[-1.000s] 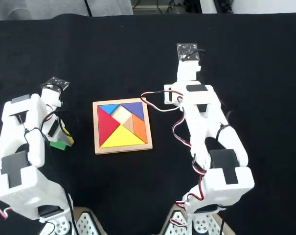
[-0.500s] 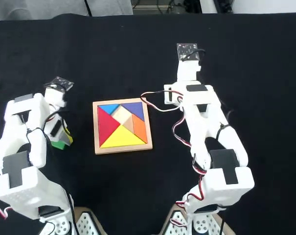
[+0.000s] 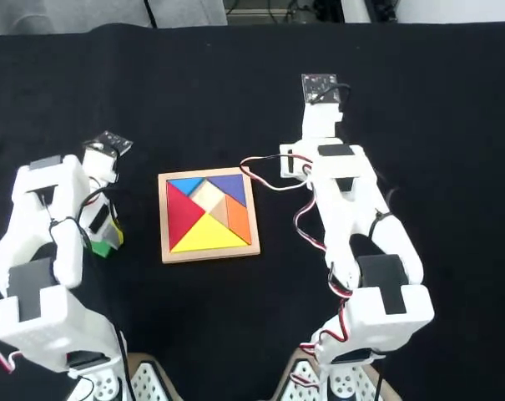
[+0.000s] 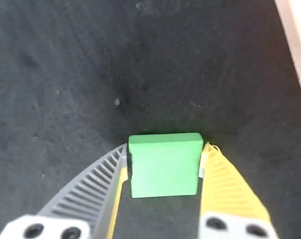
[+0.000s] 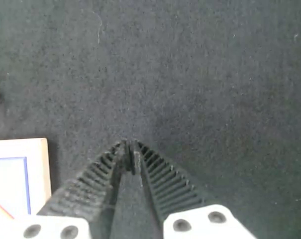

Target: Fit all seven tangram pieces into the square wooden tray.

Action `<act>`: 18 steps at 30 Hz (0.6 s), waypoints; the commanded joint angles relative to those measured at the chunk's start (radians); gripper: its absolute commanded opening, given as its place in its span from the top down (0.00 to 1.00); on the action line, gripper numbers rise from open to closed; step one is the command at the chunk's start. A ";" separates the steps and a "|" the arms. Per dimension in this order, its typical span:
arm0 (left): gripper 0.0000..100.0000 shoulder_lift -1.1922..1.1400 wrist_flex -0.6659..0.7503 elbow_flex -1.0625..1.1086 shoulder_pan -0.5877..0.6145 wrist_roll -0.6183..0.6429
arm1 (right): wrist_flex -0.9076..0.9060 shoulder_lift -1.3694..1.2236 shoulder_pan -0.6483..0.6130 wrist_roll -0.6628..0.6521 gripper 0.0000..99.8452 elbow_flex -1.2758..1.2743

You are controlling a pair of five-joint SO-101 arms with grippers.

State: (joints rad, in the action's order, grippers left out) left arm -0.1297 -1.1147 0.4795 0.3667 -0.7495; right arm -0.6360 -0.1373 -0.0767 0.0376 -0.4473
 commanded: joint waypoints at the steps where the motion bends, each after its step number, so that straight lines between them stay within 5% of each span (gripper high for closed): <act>1: 0.82 0.178 -0.181 -0.139 -0.077 0.100 | -0.003 0.007 -0.003 -0.012 0.99 0.056; 9: 0.82 0.285 -0.267 -0.337 -0.443 0.457 | 0.000 -0.001 0.077 0.015 0.99 0.082; 13: 0.82 0.150 -0.265 -0.458 -0.565 0.408 | 0.049 -0.002 0.123 0.043 0.99 0.074; 18: 0.82 -0.081 -0.273 -0.661 -0.558 0.362 | 0.066 -0.004 0.161 0.043 0.99 0.074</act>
State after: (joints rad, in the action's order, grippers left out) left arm -0.0760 -1.3740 0.0069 -0.1918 -0.3598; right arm -0.6022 -0.1465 0.0629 0.0683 -0.4196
